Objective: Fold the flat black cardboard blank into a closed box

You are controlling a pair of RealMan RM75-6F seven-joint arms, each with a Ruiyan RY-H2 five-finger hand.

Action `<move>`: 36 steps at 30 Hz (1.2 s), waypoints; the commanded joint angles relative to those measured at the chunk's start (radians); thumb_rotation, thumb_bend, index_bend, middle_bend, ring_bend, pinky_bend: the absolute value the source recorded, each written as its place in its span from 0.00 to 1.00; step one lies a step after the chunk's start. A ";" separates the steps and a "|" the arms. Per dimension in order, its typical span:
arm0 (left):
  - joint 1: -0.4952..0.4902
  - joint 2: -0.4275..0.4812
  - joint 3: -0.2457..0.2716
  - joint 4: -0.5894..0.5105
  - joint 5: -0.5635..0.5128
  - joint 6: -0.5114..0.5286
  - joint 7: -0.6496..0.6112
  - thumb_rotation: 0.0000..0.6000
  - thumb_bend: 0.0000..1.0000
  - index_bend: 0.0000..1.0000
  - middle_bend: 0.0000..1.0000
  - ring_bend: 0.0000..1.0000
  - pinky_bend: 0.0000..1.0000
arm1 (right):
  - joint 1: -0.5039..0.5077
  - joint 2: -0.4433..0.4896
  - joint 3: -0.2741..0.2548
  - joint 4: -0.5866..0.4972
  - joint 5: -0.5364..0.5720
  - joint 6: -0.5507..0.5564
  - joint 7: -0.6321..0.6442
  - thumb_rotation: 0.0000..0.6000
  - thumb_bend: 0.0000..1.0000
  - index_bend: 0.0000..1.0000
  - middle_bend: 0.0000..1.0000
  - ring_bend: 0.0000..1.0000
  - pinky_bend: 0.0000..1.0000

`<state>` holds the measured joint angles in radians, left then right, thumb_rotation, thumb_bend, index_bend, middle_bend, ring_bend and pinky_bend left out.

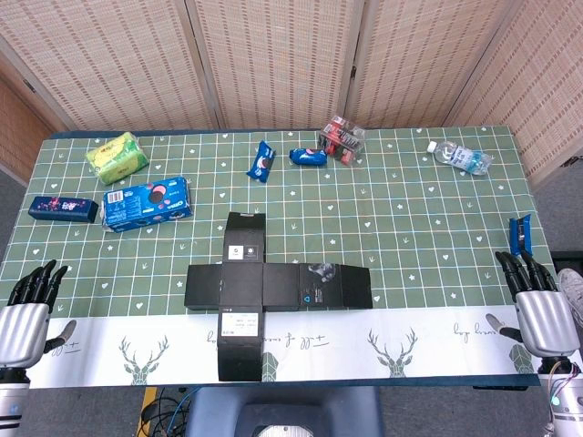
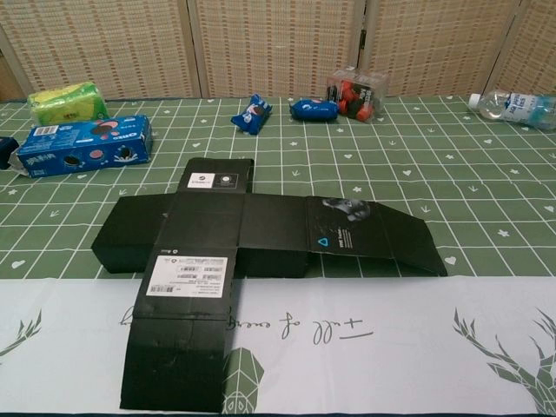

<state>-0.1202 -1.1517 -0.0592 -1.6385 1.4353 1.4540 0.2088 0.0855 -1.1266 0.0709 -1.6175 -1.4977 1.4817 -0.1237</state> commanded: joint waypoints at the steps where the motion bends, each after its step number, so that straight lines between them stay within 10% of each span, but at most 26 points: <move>1: 0.000 -0.001 0.000 0.001 0.001 0.001 0.001 1.00 0.23 0.02 0.00 0.00 0.10 | 0.000 0.002 -0.001 -0.002 -0.002 0.000 0.002 1.00 0.14 0.01 0.09 0.04 0.11; 21: 0.003 -0.004 0.002 0.001 0.035 0.029 -0.011 1.00 0.23 0.02 0.00 0.00 0.10 | 0.119 0.017 -0.010 -0.096 -0.136 -0.116 -0.036 1.00 0.14 0.01 0.12 0.04 0.11; 36: 0.016 -0.012 0.011 0.021 0.052 0.048 -0.041 1.00 0.23 0.02 0.00 0.00 0.10 | 0.332 -0.261 0.043 -0.076 -0.105 -0.343 -0.181 1.00 0.14 0.01 0.12 0.04 0.11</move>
<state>-0.1046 -1.1636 -0.0484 -1.6173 1.4873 1.5018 0.1682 0.3875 -1.3343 0.1030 -1.7189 -1.6154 1.1626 -0.2776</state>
